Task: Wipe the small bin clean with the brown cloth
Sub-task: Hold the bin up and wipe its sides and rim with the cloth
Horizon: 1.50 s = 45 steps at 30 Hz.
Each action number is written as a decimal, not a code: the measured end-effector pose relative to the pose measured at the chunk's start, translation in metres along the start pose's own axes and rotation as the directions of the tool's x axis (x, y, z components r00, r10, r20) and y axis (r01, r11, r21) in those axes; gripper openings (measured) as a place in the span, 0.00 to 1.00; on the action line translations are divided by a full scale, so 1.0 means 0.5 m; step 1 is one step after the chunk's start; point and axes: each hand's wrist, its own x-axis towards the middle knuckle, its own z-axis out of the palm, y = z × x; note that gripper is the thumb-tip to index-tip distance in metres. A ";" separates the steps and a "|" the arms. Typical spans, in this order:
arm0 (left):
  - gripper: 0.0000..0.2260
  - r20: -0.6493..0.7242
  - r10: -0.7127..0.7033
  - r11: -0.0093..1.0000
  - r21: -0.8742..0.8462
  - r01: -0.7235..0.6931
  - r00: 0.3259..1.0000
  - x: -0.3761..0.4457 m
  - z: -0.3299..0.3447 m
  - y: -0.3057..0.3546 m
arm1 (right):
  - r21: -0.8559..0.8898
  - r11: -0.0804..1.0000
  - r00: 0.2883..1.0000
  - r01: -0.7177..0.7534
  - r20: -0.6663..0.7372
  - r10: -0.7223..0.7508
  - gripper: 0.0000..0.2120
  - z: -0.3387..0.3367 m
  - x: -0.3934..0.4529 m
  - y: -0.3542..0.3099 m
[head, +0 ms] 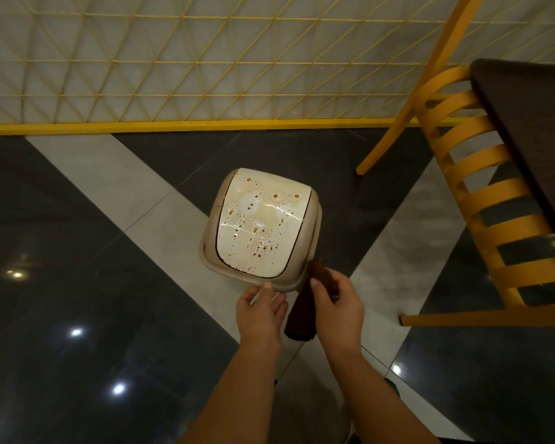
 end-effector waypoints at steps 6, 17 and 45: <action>0.14 -0.019 -0.017 1.000 -0.020 0.017 1.000 0.003 -0.014 0.014 | -0.003 0.989 0.984 -0.151 0.092 0.151 0.08 0.033 -0.036 0.016; 0.08 -0.020 0.036 0.998 0.055 -0.035 0.999 -0.004 -0.019 0.011 | -0.007 0.989 0.988 -0.149 0.050 0.149 0.03 0.032 0.006 -0.020; 0.08 -0.061 0.048 0.997 0.068 -0.044 0.997 0.004 -0.041 0.024 | 0.509 0.752 0.906 -0.419 0.178 0.385 0.05 -0.011 0.005 -0.032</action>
